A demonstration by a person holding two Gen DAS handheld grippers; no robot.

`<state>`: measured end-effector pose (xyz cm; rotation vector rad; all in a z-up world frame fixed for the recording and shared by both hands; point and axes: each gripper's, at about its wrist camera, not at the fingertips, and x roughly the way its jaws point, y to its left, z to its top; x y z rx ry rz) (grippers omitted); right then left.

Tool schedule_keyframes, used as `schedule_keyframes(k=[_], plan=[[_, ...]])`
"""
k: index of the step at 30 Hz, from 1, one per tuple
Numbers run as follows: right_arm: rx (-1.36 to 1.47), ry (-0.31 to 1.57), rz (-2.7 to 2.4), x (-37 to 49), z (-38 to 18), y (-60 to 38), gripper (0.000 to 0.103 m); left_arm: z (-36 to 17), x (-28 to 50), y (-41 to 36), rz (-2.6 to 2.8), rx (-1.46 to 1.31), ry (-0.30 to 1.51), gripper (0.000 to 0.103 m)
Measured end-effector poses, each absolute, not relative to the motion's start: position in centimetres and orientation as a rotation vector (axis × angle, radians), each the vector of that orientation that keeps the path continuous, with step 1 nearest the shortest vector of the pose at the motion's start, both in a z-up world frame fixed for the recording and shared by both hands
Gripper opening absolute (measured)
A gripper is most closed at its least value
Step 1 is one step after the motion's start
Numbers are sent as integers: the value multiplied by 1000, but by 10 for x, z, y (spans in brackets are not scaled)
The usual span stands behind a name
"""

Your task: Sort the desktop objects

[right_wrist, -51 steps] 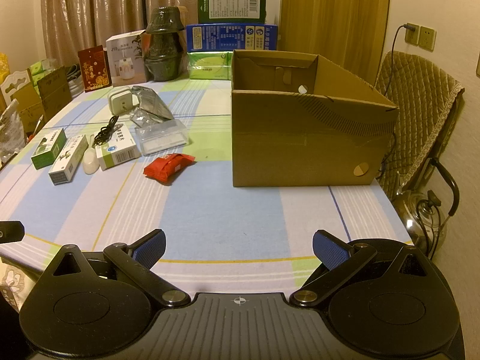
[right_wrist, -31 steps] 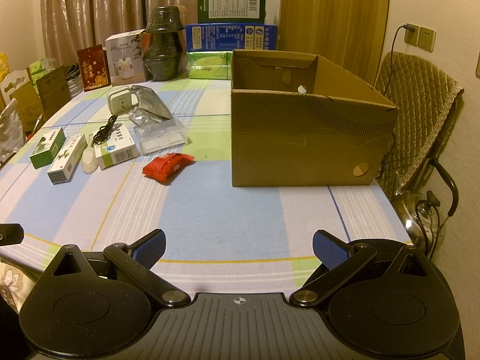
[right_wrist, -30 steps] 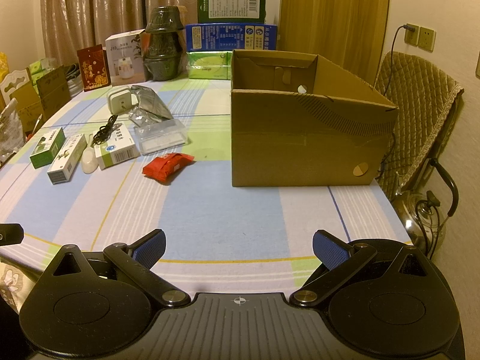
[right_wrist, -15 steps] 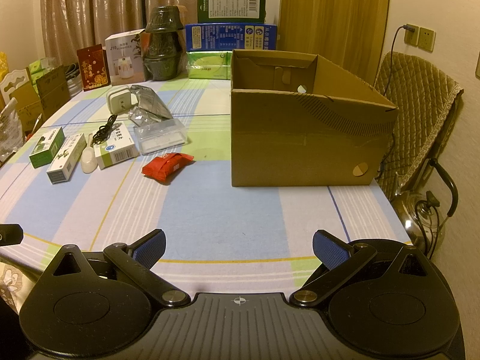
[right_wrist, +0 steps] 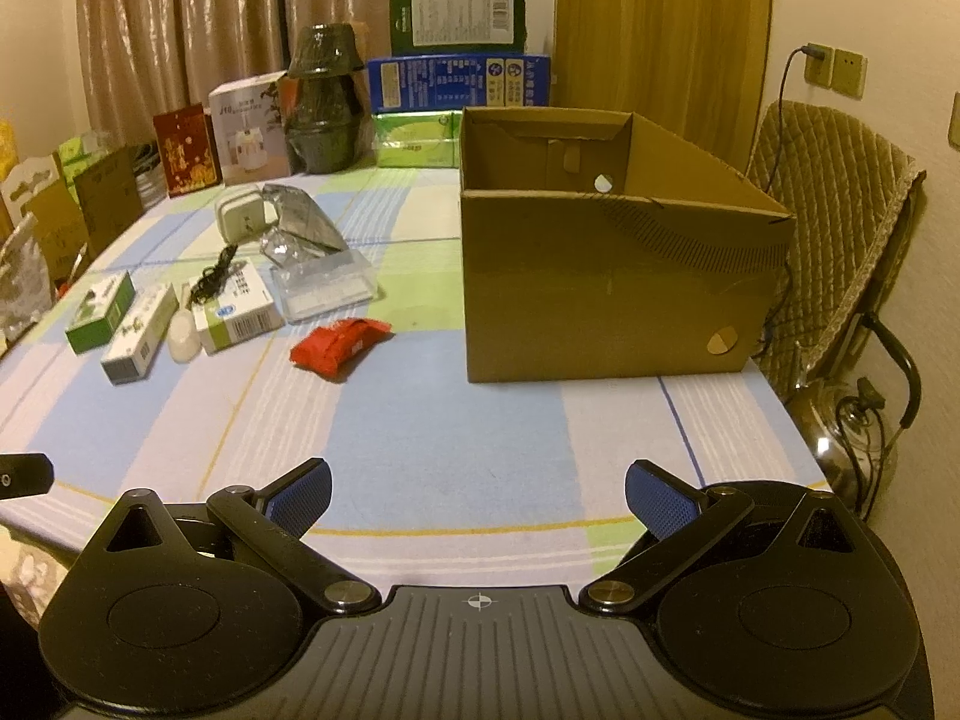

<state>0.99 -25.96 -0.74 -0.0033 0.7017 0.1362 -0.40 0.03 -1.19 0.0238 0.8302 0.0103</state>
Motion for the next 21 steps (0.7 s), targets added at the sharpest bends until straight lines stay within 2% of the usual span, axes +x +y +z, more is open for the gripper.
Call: schedule_keyframes(k=[8, 21], plan=[[41, 716, 218, 25, -3, -242, 101, 5, 10, 3, -10, 22, 797, 102], [20, 715, 289, 74, -14, -194, 101, 11, 76, 33, -21, -17, 776, 102]])
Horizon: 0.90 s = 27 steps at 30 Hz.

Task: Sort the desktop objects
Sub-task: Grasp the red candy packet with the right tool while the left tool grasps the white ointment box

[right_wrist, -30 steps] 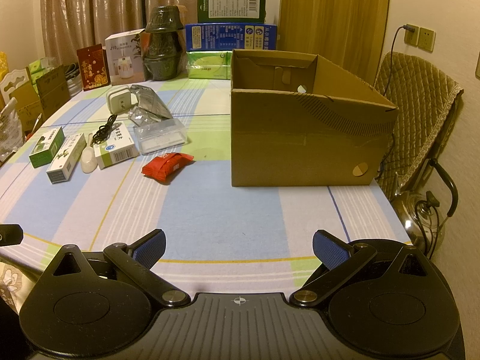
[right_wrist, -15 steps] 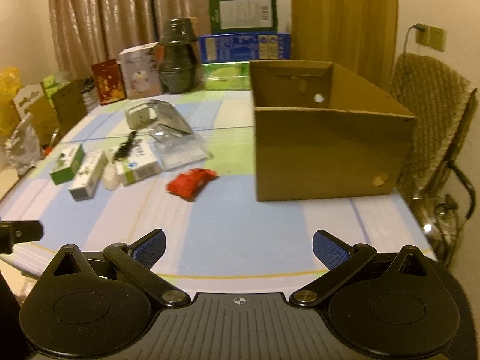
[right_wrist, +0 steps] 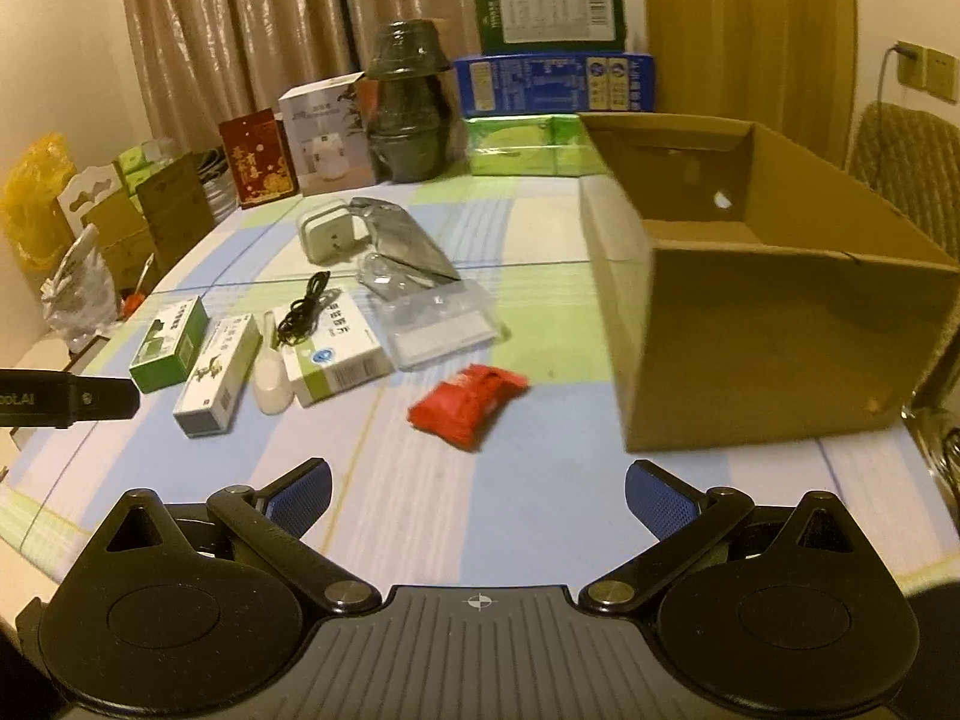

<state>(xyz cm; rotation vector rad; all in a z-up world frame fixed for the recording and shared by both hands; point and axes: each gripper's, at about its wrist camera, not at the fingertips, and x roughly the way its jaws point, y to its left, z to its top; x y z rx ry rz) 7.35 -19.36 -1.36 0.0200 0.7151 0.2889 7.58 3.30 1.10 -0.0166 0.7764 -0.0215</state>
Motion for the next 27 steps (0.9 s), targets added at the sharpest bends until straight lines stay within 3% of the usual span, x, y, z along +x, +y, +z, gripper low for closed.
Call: schedule_keyframes(k=[13, 15, 27], plan=[[-24, 728, 279, 141, -51, -162, 100, -26, 142, 53, -36, 26, 824, 102], [-18, 735, 277, 148, -56, -160, 90, -32, 147, 54, -55, 9, 827, 101], [-29, 739, 203, 169, -75, -151, 59, -61, 168, 54, -47, -33, 865, 98]])
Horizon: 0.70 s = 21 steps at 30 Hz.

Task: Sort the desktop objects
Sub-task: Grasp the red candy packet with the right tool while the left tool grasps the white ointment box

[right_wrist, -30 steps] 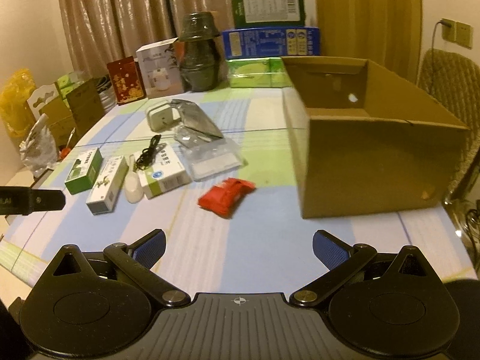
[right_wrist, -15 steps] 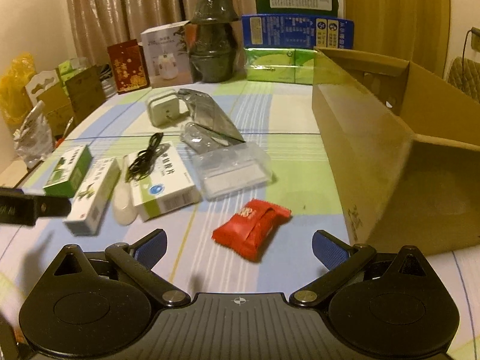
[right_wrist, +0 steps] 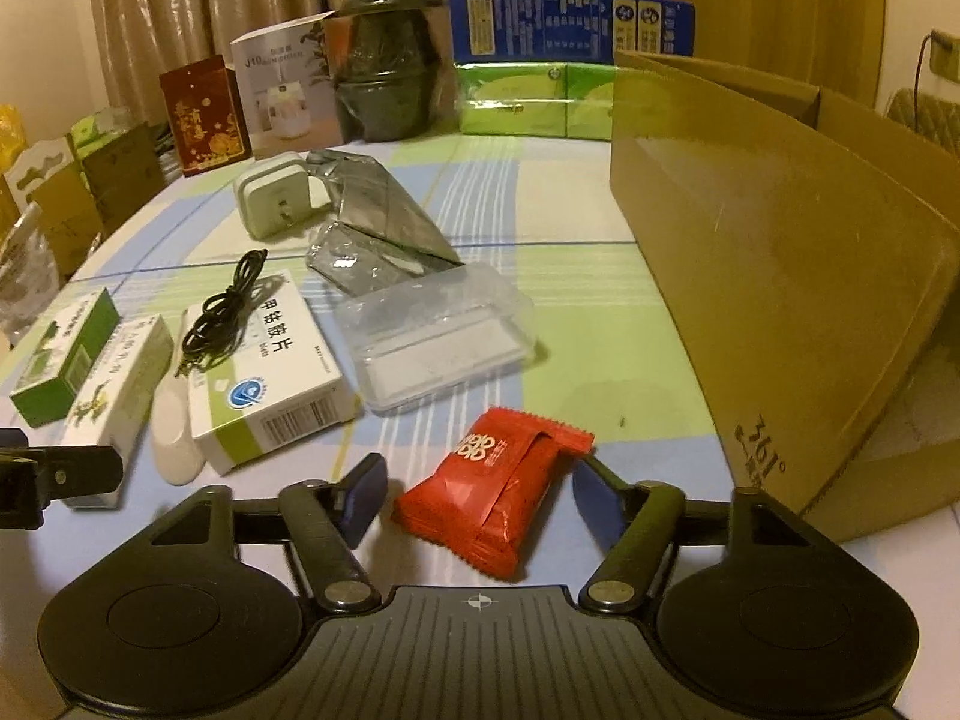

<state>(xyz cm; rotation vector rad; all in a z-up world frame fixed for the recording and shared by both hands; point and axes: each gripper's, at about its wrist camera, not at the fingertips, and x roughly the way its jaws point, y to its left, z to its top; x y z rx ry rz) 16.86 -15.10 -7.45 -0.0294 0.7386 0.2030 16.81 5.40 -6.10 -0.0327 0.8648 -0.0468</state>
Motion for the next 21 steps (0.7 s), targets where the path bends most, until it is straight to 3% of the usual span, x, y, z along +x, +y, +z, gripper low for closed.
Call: schedule_keyframes(k=[5, 11, 16, 19, 21], plan=[[-55, 726, 190, 168, -75, -152, 44, -66, 173, 53, -39, -51, 867, 95], [-48, 726, 191, 167, -75, -153, 42, -68, 182, 52, -32, -71, 850, 87], [-28, 731, 194, 167, -73, -155, 42, -72, 187, 51, -25, -52, 856, 70], [-27, 732, 197, 166, -73, -155, 42, -73, 187, 51, -22, -43, 857, 56], [-28, 736, 203, 164, -72, -155, 42, -73, 186, 51, -21, -33, 857, 40]])
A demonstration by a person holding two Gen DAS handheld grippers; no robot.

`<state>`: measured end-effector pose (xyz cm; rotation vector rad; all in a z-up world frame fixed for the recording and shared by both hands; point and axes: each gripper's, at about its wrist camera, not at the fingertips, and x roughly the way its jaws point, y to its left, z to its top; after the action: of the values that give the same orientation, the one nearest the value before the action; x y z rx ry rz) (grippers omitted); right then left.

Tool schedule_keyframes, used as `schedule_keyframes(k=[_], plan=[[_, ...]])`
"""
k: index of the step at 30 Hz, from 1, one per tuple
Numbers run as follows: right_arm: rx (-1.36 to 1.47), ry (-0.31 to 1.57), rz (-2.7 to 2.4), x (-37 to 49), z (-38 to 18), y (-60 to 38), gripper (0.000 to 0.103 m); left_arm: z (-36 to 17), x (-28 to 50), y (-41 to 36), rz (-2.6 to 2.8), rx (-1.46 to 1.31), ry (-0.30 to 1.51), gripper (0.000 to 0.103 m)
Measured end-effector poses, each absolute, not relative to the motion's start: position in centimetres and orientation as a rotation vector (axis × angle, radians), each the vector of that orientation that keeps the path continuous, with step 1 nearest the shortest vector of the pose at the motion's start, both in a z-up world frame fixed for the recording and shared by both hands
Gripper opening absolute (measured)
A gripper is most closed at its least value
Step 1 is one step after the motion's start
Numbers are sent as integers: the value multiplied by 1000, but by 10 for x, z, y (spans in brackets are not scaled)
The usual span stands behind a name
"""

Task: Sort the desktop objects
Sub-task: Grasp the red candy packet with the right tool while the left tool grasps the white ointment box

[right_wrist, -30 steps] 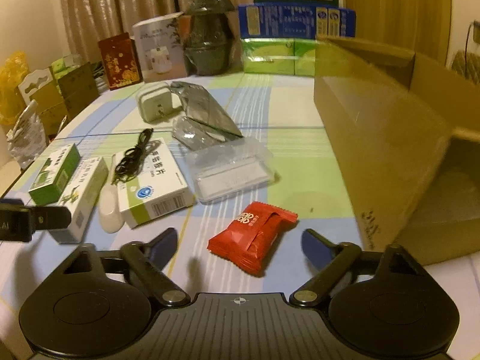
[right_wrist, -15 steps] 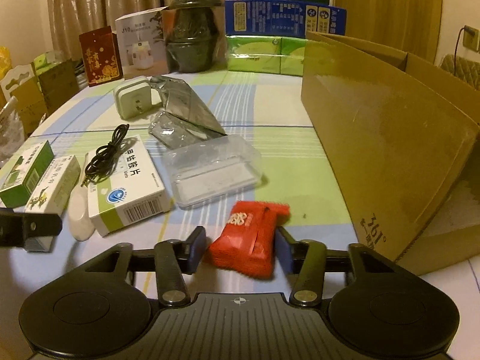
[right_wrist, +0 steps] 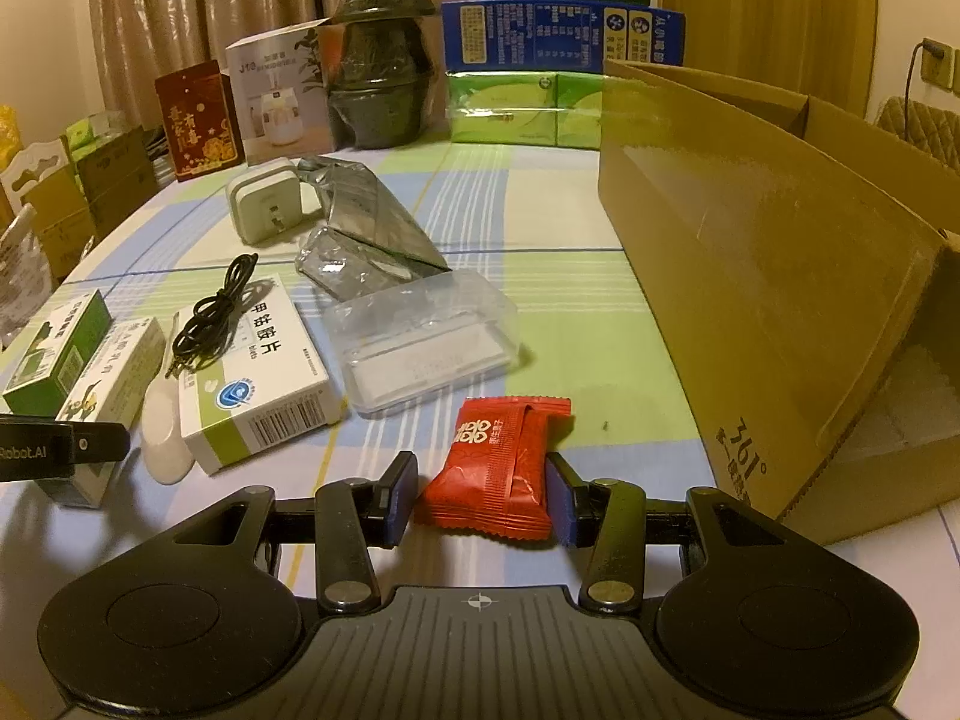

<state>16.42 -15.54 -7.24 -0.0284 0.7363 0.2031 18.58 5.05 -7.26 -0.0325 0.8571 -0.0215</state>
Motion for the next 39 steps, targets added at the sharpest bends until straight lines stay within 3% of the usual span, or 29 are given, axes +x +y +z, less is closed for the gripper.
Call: schedule_keyframes(k=[5, 20, 26, 37, 39], plan=[[-46, 753, 226, 154, -70, -155, 42, -72, 180, 48, -3, -8, 863, 33], [-108, 774, 256, 97, -67, -168, 43, -67, 91, 6, -55, 23, 868, 33], [-84, 768, 231, 102, -69, -171, 54, -67, 90, 2, -58, 40, 834, 33], [-74, 754, 211, 106, -70, -171, 53, -75, 109, 7, -49, 4, 832, 37], [-76, 752, 206, 106, -70, -171, 46, -77, 112, 6, -46, 8, 836, 37]])
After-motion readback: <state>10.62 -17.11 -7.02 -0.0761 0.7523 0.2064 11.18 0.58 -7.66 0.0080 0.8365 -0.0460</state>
